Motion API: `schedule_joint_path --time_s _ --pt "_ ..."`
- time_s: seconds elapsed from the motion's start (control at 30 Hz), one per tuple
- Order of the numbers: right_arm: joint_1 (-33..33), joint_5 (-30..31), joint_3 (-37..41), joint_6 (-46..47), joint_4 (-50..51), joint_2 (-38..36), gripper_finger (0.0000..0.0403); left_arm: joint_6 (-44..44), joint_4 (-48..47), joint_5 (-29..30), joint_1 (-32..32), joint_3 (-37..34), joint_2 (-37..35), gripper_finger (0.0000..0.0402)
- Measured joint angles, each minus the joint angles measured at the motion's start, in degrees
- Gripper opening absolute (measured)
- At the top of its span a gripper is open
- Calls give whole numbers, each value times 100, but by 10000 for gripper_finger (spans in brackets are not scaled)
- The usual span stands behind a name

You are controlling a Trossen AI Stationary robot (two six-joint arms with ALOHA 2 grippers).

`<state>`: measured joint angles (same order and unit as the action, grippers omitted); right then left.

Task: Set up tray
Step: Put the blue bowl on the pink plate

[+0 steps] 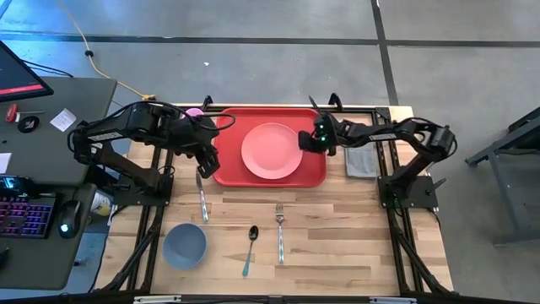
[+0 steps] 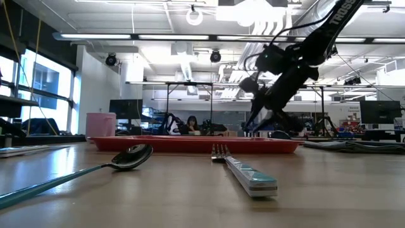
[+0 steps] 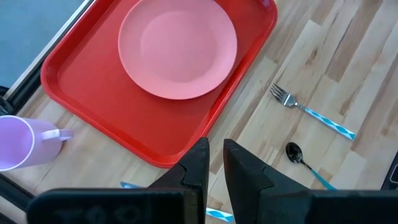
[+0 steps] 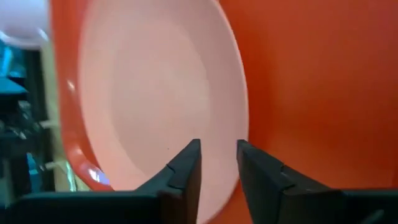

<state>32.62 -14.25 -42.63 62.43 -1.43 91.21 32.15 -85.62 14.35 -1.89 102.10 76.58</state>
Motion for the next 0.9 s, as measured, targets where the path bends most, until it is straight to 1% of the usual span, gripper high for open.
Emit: schedule_joint_path --time_s 0.1,0.27,0.4,0.47,0.53,0.67,0.73,0.83,0.9 --pt "71 183 -1 -172 -66 -249 117 4 6 0 0 0 0 85" --pt "178 98 0 -537 -80 -561 144 22 -21 -69 0 0 0 85" --pt "124 -167 -2 -1104 -332 -875 156 -297 -459 -570 0 -4 0 85" --pt "46 -269 -2 -1237 -324 -1007 157 -494 -417 -802 -4 -82 1 85" --pt "-50 -308 -2 -1303 -295 -1108 157 -605 -436 -1172 -1 -225 -39 85" --pt "-258 -311 -2 -1465 -311 -1264 151 -880 -456 -1706 -5 -751 -111 85" --pt "-368 -292 -2 -1494 -310 -1297 147 -992 -430 -1838 -82 -1137 -113 85" --pt "-543 -363 -2 -1495 -310 -1300 142 -1222 -441 -1883 -268 -1732 -122 86" --pt "-661 -433 -2 -1540 -295 -1300 140 -1308 -442 -2013 -472 -2154 -119 93"
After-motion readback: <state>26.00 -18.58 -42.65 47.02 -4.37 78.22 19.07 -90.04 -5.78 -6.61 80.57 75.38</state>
